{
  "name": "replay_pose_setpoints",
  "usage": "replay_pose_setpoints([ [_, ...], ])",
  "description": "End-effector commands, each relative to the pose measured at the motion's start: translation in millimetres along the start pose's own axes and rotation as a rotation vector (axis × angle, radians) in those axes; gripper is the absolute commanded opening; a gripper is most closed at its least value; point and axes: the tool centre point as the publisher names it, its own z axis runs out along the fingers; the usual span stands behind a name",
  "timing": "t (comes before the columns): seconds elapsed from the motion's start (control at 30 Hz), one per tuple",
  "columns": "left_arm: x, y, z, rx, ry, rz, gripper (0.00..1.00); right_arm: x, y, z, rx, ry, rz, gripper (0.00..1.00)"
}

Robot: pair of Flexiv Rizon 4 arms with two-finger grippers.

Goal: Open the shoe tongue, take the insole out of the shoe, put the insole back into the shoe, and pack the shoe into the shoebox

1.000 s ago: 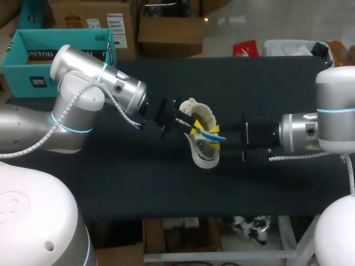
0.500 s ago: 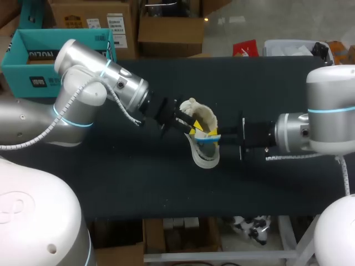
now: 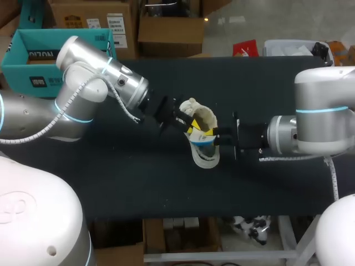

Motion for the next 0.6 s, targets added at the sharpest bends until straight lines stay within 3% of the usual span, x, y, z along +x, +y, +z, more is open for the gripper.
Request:
replay_pose_setpoints([
  [0.03,-8.4,10.5,4.2,0.011,0.017,-0.005,0.00,-2.9,11.1,14.1,0.005,0.023,-0.008,0.00],
  [0.27,-9.2,19.4,4.3,0.003,0.030,-0.026,0.00,0.2,20.9,18.4,-0.021,0.027,-0.010,0.00],
  [0.43,-4.5,12.7,-0.1,0.028,0.030,-0.021,0.00,1.9,19.2,14.7,-0.030,0.027,-0.015,0.00],
  [0.47,-2.4,9.4,-0.8,0.029,0.031,-0.013,0.20,1.8,18.8,13.2,-0.036,0.029,-0.017,0.00],
  [0.5,-1.6,6.6,-1.4,0.040,0.033,-0.006,0.31,1.4,18.7,11.4,-0.042,0.030,-0.017,0.00],
  [0.57,0.3,0.6,-2.7,0.046,0.033,0.008,0.45,0.0,19.1,7.3,-0.048,0.036,-0.016,0.00],
  [0.6,1.6,-2.9,-3.1,0.052,0.034,0.018,0.47,-0.7,19.6,5.3,-0.052,0.043,-0.016,0.00],
])
